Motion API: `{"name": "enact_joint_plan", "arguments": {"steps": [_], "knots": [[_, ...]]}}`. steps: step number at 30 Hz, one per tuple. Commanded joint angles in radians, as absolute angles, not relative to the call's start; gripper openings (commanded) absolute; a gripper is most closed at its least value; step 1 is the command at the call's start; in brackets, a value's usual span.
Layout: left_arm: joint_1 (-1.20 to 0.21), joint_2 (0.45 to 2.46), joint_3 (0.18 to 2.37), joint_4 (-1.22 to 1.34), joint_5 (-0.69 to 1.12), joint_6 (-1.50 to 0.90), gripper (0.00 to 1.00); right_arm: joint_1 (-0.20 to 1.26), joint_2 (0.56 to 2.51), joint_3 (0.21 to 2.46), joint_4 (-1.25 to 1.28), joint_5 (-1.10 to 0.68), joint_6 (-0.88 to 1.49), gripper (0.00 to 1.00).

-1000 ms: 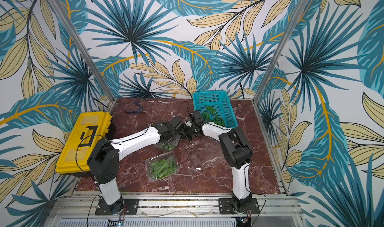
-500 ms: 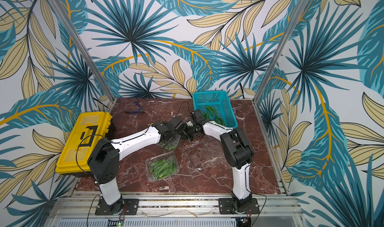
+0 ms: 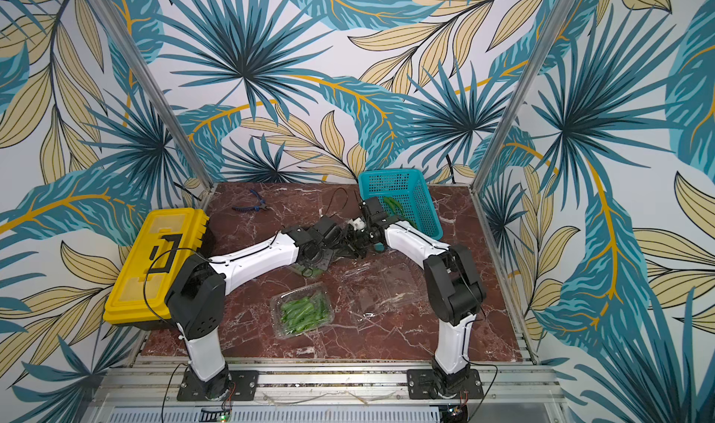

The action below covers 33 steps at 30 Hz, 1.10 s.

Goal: Take small green peppers out of containers
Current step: Open the packing box at the center of the board.

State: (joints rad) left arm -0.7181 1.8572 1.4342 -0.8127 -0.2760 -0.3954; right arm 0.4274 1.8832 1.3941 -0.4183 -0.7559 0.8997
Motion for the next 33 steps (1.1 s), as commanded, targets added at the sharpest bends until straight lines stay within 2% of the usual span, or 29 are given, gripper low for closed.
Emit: {"name": "enact_joint_plan", "arguments": {"steps": [1, 16, 21, 24, 33], "knots": [[-0.715, 1.873, 1.488, -0.836, -0.257, -0.405, 0.0, 0.417, 1.896, 1.389, -0.485, -0.697, 0.868, 0.34], [-0.716, 1.878, 1.506, -0.831, -0.189, -0.402, 0.0, 0.43, 2.053, 1.444, -0.381, -0.746, 0.938, 0.34], [-0.713, 1.856, 1.508, -0.798, -0.132, -0.416, 0.0, 0.447, 2.088, 1.469, -0.445, -0.707, 0.929, 0.34], [-0.705, 1.827, 1.494, -0.743, -0.065, -0.433, 0.0, 0.447, 2.098, 1.47, -0.503, -0.671, 0.907, 0.34], [-0.597, 1.688, 1.309, -0.456, 0.28, -0.587, 0.0, 0.437, 2.112, 1.476, -0.604, -0.608, 0.866, 0.33]]}}
